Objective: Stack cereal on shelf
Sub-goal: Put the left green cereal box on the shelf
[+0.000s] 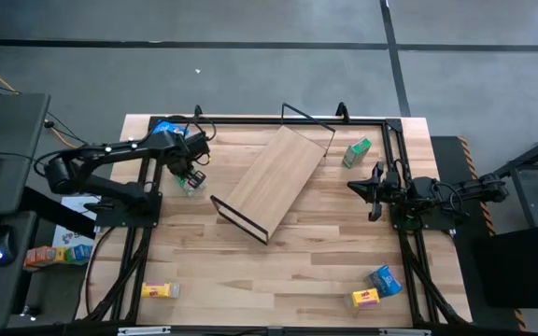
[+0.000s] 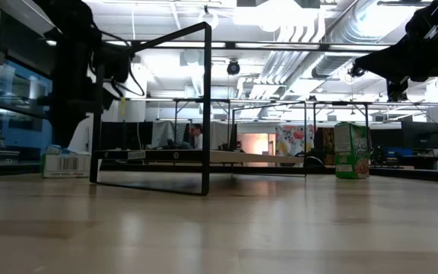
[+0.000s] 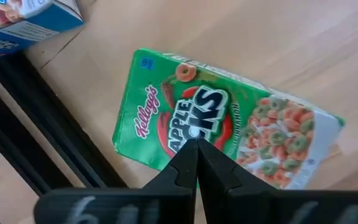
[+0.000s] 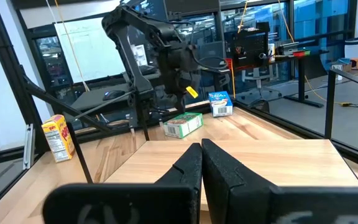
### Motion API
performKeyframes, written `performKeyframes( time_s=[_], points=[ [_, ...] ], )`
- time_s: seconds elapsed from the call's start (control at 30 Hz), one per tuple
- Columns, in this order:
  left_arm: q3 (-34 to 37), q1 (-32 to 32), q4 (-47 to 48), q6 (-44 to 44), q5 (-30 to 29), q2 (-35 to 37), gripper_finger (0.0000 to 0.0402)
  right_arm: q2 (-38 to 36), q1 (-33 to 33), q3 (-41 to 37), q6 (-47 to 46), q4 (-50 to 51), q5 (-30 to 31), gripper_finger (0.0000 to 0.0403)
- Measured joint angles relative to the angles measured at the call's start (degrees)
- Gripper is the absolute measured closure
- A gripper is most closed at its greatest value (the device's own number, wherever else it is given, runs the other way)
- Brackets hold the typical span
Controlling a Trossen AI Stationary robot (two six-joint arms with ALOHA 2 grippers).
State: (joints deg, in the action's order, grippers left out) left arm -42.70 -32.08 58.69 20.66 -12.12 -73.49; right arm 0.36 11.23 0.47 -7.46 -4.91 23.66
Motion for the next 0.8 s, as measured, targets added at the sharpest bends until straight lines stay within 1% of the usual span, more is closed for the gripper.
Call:
performKeyframes(
  time_s=[0.1,0.2,0.3,0.47,0.67,0.8],
  points=[
    [0.0,-0.24,0.02,-1.65,0.73,-1.4,0.0401,0.0,-0.01,-0.02,0.0,0.0,0.0,0.0403],
    [0.0,0.02,-0.2,-2.82,4.04,-1.67,0.0401,0.0,-0.01,-0.01,0.0,0.02,0.0,0.0403],
    [0.0,0.95,-1.02,-2.82,5.57,-1.59,0.0401,0.0,0.0,-0.02,0.0,0.02,0.0,0.0403],
    [0.02,2.55,-2.46,-1.39,6.09,-1.12,0.0401,0.0,-0.01,0.0,0.0,0.01,0.0,0.0403],
    [3.4,3.81,-3.67,0.27,6.63,-0.85,0.0401,0.0,0.01,0.0,0.0,0.02,0.0,0.0403],
    [4.15,4.03,-5.08,0.71,6.04,-0.84,0.0401,0.0,-0.01,0.0,0.0,0.01,0.0,0.0403]
  ],
)
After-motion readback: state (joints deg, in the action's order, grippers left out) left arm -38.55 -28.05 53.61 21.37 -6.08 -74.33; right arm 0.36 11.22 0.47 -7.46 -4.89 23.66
